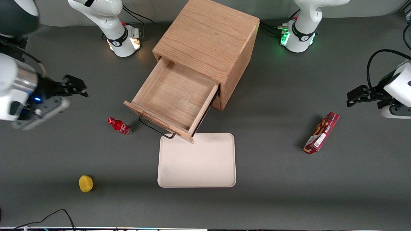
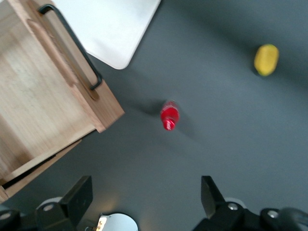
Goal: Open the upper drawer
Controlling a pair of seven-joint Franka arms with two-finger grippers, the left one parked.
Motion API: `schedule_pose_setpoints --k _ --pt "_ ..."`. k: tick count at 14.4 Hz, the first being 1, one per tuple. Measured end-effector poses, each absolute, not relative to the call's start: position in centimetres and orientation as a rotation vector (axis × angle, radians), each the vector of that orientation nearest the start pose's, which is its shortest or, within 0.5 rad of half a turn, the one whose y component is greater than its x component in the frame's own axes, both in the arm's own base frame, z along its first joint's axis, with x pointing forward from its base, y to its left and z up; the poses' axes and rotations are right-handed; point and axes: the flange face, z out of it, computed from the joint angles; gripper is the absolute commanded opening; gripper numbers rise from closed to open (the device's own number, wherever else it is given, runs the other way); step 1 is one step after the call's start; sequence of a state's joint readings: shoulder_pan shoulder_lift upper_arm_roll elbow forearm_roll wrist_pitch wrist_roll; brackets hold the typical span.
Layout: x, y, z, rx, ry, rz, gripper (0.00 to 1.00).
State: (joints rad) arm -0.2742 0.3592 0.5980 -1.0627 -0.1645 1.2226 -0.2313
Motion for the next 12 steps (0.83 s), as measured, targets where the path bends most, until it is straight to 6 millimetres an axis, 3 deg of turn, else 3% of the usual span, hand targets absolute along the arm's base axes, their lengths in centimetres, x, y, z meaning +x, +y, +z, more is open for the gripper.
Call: schedule_pose_setpoints --k 4,9,12 --pt "57.3 7.0 65.7 -3.056 -0.648 0.25 0.99" --pt "53.6 6.6 66.6 -3.082 -0.45 0.277 0.99" --pt "51.6 4.6 67.7 -3.058 -0.338 0.22 0.99"
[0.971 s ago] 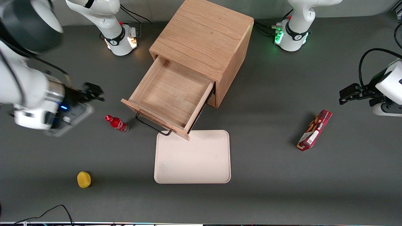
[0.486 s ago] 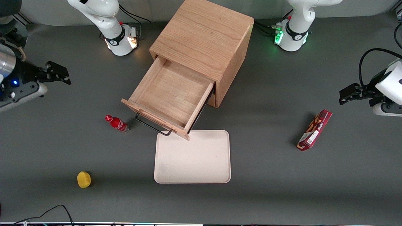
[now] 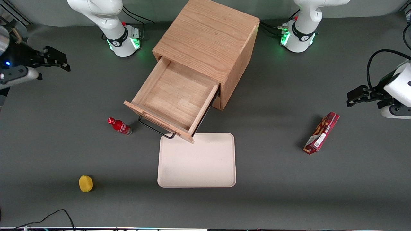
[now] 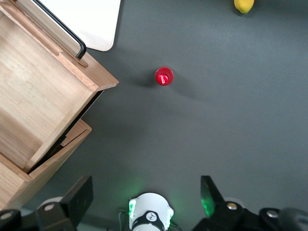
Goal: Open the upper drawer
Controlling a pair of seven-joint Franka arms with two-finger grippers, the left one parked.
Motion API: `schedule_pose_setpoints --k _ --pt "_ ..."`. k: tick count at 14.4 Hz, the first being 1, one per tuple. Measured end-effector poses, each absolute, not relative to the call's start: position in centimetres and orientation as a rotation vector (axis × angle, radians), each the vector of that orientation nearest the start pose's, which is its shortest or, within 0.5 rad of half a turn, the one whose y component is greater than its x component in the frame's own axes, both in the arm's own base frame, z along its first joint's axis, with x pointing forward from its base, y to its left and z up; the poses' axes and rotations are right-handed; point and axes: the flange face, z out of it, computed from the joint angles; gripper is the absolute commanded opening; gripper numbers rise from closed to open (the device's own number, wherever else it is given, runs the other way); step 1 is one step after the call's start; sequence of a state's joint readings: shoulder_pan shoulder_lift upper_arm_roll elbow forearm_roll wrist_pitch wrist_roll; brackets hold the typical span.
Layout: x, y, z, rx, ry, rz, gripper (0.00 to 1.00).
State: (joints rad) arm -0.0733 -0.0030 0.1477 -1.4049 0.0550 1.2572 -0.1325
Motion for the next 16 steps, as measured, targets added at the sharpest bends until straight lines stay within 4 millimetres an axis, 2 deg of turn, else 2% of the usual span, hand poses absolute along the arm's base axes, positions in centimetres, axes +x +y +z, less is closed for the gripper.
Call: schedule_pose_setpoints --k 3,7,10,14,16 --pt "48.6 2.4 68.4 -3.043 -0.222 0.133 1.0" --pt "46.2 2.6 67.8 -3.044 -0.105 0.094 1.0" --pt "46.2 2.2 67.4 -3.045 -0.08 0.091 1.0" --pt "47.3 -0.7 67.4 -3.067 0.031 -0.002 1.0" --pt "48.4 -1.3 66.5 -3.075 0.06 -0.016 1.0"
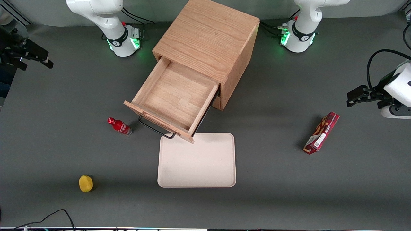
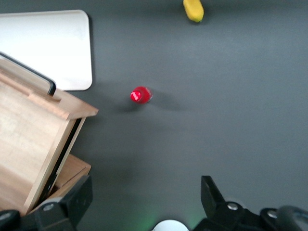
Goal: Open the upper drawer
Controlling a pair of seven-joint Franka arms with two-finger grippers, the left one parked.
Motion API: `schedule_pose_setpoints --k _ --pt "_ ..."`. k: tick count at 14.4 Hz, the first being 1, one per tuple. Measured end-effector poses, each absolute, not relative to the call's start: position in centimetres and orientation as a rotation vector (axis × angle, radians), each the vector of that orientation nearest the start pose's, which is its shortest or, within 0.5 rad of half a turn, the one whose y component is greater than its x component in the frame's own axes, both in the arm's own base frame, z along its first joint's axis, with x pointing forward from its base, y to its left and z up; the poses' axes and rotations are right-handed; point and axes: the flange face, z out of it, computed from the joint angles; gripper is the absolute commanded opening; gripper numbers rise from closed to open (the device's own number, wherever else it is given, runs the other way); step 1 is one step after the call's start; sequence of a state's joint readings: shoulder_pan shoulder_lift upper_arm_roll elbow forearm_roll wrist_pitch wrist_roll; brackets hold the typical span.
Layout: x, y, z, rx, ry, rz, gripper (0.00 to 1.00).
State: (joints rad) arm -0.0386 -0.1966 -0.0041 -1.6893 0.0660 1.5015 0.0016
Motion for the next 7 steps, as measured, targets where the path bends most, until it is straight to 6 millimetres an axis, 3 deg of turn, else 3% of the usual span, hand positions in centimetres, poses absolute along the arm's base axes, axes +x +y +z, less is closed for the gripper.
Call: schedule_pose_setpoints --k 4,7 --pt "52.1 -1.2 62.8 -3.087 0.119 -0.01 1.0" --pt "53.2 -1.3 61.2 -3.091 0.143 0.018 1.0"
